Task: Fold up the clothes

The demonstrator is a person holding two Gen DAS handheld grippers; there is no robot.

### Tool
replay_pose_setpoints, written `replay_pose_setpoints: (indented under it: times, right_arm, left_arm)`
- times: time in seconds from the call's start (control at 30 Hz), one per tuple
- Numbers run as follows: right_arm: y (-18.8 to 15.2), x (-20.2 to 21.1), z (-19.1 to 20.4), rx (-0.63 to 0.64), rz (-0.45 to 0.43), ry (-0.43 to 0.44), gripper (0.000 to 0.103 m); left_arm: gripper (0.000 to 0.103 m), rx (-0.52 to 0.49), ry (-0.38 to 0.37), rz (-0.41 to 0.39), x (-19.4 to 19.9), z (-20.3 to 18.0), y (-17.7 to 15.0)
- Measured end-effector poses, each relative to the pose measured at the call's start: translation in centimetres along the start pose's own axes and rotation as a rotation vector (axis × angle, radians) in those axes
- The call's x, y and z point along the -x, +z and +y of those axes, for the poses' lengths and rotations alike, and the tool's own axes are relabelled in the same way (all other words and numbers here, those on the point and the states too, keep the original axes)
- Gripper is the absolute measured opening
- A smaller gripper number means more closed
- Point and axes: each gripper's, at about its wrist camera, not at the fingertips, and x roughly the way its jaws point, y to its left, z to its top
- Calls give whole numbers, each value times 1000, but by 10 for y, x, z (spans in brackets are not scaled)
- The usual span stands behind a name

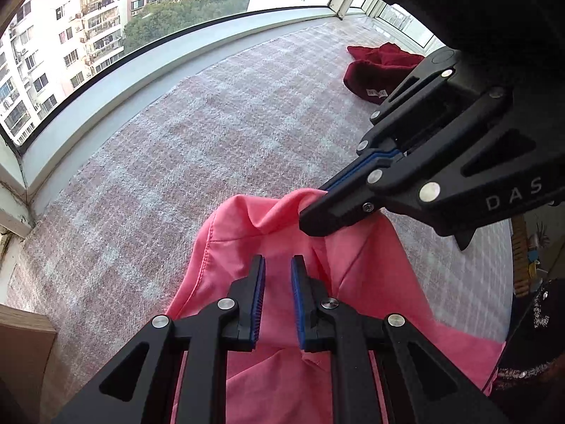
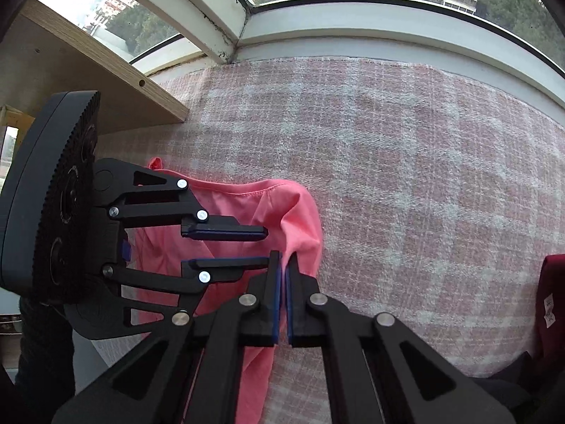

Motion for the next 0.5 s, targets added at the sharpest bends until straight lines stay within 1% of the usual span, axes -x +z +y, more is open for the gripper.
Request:
replay_pose_setpoints:
  times: [0.1,0.17,0.33,0.4,0.5]
  right_arm:
    - [-3,16,-1,5,-41,28,2]
    - [-2,19,1,9,-49,31,2]
    - [4,1,2,-26,-50,58,2]
    - [7,-4,4,-38,-57,63,2]
    - [10,-10,7,-47,-55,63,2]
  left_arm:
    - [13,-18,-12,-12,-5,-2,10]
    - [13,-26,-12,-15,-13,-4,18]
    - [15,-11,-4,-12,-18,2,22]
    - [15,-17,35,7,-8,6,14]
    - [15,23,53,10,22,15,-13]
